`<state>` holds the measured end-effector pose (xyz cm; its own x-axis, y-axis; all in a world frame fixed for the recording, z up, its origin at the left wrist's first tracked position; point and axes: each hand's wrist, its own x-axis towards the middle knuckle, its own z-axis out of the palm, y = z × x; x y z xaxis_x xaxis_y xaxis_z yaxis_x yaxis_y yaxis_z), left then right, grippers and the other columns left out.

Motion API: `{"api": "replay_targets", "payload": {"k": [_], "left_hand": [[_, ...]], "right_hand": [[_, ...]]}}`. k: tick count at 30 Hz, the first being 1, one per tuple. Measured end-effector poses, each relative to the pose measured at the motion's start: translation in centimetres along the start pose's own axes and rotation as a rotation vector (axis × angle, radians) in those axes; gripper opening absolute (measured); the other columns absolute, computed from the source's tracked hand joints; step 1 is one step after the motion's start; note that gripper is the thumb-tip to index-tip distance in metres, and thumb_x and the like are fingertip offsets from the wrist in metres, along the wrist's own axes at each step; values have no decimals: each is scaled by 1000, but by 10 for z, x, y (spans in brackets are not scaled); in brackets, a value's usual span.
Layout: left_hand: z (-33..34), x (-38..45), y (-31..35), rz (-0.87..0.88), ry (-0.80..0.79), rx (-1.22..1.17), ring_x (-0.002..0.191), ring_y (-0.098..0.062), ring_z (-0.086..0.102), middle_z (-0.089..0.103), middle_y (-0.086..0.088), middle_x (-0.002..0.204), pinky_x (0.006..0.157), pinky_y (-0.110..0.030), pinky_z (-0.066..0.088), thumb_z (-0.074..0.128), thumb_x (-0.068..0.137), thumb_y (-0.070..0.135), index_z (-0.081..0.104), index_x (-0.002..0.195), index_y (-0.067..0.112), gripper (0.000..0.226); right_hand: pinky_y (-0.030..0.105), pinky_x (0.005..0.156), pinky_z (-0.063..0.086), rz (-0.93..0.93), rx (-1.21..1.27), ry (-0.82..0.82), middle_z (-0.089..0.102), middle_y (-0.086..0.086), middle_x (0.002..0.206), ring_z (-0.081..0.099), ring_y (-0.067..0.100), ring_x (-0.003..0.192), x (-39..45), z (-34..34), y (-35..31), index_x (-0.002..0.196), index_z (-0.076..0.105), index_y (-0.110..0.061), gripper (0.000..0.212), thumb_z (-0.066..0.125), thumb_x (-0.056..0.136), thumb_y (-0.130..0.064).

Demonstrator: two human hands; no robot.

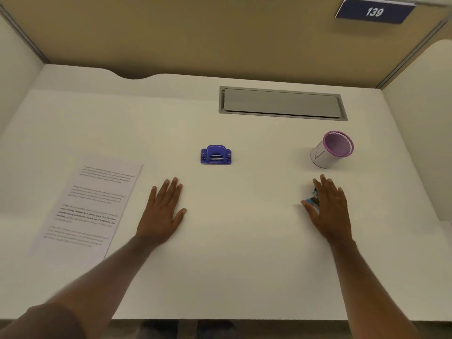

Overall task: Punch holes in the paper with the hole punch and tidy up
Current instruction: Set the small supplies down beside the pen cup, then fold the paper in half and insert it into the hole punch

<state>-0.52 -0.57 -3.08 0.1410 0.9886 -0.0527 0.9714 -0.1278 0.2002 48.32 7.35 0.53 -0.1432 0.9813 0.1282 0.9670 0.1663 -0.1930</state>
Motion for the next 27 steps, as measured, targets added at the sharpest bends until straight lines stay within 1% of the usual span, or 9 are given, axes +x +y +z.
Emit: {"api": "replay_targets", "payload": {"k": [4,7,10,14,16,19,22,25,27], "left_hand": [[-5,0,2,-7,-29,-3,158,-26,10,11,-6,171,127,-54,15,27,103,49,17,161,12,70],[-13,2,6,-21,-60,-44,158,-27,8,10,-6,170,128,-53,10,24,101,50,20,161,11,71],[-22,5,5,-36,-90,-126,159,-26,3,3,-4,171,129,-47,0,37,103,45,14,162,14,70],[-37,-5,-1,-33,-46,-269,159,-20,4,4,0,171,128,-39,-2,47,103,35,7,161,18,72],[-46,-16,-7,-28,-17,-333,159,-17,5,5,2,171,129,-38,0,48,104,32,9,161,20,71],[-61,-39,-24,-12,32,-503,157,-14,14,17,2,169,129,-37,13,52,103,26,21,160,19,66],[-74,-67,-48,-34,140,-643,152,-9,30,34,6,164,125,-29,24,57,101,20,38,155,20,58],[-79,-94,-78,-89,200,-676,147,-1,32,39,15,159,123,-26,26,57,100,23,48,150,27,51],[-81,-108,-100,-124,229,-689,147,1,31,40,17,158,123,-27,27,57,100,24,50,148,29,49]], "right_hand": [[47,125,18,-20,39,54,29,7,164,24,25,153,12,-7,-30,153,36,-17,68,41,98,-54],[49,124,21,-52,101,103,28,5,165,23,24,154,24,-6,-68,153,36,-16,63,44,100,-48],[49,125,20,-108,187,106,26,4,166,19,21,155,34,1,-116,154,35,-17,61,47,101,-43],[49,124,23,-197,293,119,28,3,165,21,19,154,43,12,-188,153,37,-15,58,48,101,-38],[49,123,24,-247,338,122,31,5,164,23,21,154,44,19,-227,152,38,-13,57,49,101,-35],[52,120,30,-272,395,110,36,8,161,30,23,151,42,26,-284,151,39,-11,58,52,99,-32],[50,118,34,-283,457,67,36,2,162,28,17,152,39,31,-337,152,38,-17,56,52,100,-33],[47,120,33,-305,472,1,32,-3,163,25,13,153,38,38,-382,154,33,-26,56,52,102,-34],[45,121,32,-340,460,-30,31,-4,164,24,11,152,37,44,-409,154,32,-26,57,53,102,-32]]}}
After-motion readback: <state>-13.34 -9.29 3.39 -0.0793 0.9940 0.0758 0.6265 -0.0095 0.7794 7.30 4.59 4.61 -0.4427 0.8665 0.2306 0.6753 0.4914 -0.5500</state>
